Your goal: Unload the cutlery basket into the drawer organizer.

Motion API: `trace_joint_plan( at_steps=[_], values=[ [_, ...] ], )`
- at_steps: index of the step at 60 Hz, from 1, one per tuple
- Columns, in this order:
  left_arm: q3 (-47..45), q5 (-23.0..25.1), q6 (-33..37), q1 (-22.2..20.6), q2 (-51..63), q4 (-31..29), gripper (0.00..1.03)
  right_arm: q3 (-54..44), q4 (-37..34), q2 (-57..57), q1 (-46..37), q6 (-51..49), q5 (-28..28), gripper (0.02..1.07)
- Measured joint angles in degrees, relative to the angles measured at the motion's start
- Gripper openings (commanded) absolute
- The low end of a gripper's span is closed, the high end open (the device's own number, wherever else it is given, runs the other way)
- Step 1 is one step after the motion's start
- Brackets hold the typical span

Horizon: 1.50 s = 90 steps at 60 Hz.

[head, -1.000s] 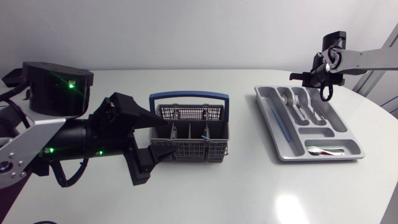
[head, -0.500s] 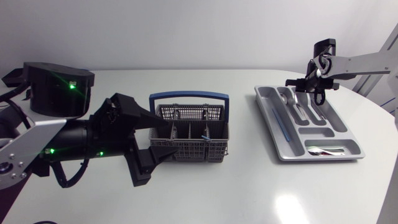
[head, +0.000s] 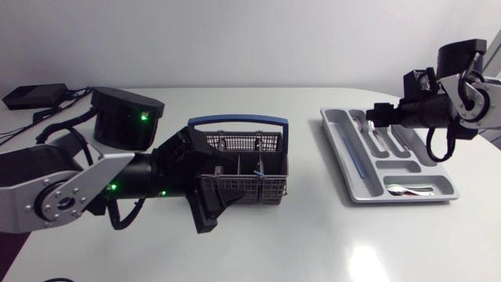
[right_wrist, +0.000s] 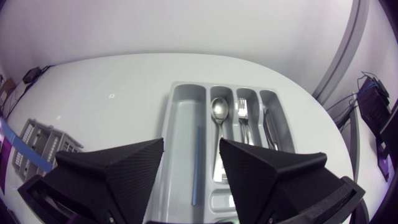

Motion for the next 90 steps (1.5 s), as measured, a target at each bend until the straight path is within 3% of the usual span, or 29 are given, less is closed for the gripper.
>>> trace_joint_plan(
  at_steps=[20, 55, 70, 77, 85, 90],
  values=[
    [1.4, -0.1, 0.0, -0.5, 8.8, 8.8, 0.78, -14.0, 0.3, -10.1, 5.7, -3.9, -3.0, 0.72],
    [2.9, -0.1, 1.3, -0.3, 17.6, 17.4, 0.38, -17.1, 1.5, -11.5, 9.4, -6.1, -2.9, 0.72],
    [3.9, -0.1, 1.3, 0.0, 18.7, 18.4, 0.18, -18.3, 2.4, -11.9, 9.9, -6.1, -2.7, 0.72],
    [4.0, -0.1, 1.3, 0.0, 19.5, 18.7, 0.04, -18.6, 2.4, -11.9, 9.9, -6.1, -2.7, 0.72],
    [4.8, -0.4, 1.3, 0.0, 19.6, 18.1, 0.04, -19.0, 2.6, -12.9, 10.7, -6.1, -2.7, 0.72],
    [8.2, -0.5, 1.3, 0.7, 19.2, 12.6, 0.04, -19.8, 2.4, -15.2, 12.7, -6.5, -2.7, 0.72]
  ],
)
